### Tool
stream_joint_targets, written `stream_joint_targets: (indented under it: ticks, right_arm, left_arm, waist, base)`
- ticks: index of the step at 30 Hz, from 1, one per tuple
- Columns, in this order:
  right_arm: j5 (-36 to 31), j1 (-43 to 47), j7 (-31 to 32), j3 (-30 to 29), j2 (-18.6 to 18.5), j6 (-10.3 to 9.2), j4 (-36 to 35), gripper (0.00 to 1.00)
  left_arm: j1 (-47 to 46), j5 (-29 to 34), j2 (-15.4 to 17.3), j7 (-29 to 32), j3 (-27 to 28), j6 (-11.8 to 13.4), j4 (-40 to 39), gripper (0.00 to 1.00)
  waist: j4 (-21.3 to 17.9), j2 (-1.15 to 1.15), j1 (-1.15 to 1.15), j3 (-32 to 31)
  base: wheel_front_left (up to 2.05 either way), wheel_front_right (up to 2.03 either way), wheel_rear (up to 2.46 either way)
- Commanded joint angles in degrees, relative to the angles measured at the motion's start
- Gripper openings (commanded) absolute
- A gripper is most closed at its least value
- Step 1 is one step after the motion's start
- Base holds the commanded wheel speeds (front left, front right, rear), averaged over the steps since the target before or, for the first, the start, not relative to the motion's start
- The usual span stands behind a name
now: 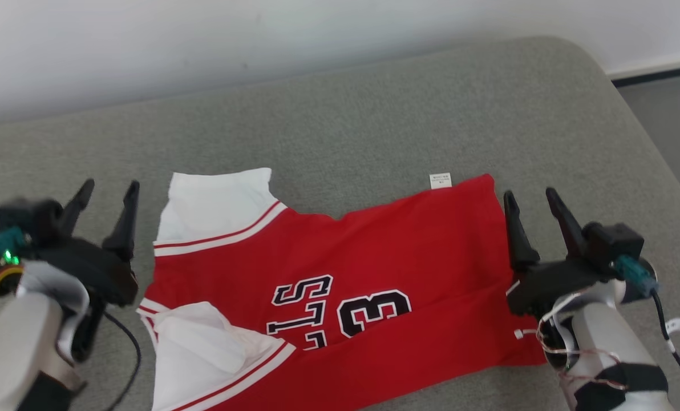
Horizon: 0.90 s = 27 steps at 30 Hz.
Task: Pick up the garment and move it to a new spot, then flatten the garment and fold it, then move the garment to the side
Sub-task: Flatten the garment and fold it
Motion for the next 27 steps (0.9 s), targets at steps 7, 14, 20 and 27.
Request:
stream_joint_targets:
  ticks: [7,14,20,27]
  right_arm:
    - [1.43,-7.95,-0.03,3.04,0.45,-0.15,4.25,1.0]
    - [2.5,-11.27,-0.02,4.83,1.76,-0.15,6.15,1.0]
    - [3.19,-12.7,-0.02,6.08,2.44,-0.15,6.9,1.0]
    - [3.31,-13.62,-0.03,6.95,2.09,-0.15,7.61,1.0]
  left_arm:
    - [-10.04,-14.53,7.78,11.29,-10.18,0.13,0.06,1.0]
    - [-15.82,-19.56,10.04,14.37,-15.73,0.13,4.18,1.0]
    - [-19.45,-21.76,10.32,17.07,-19.66,0.12,9.68,1.0]
    - [-21.08,-24.77,10.22,19.06,-22.42,0.12,13.26,0.8]
  waist:
    - [-4.94,-0.01,-0.01,7.0]
    - [-6.83,-0.01,-0.01,10.12]
    - [-8.53,-0.01,-0.01,12.0]
    - [-8.87,-0.01,-0.01,12.29]
  base:
    - [0.0,0.0,0.0]
    - [0.0,0.0,0.0]
    - [0.0,0.0,0.0]
    - [0.0,0.0,0.0]
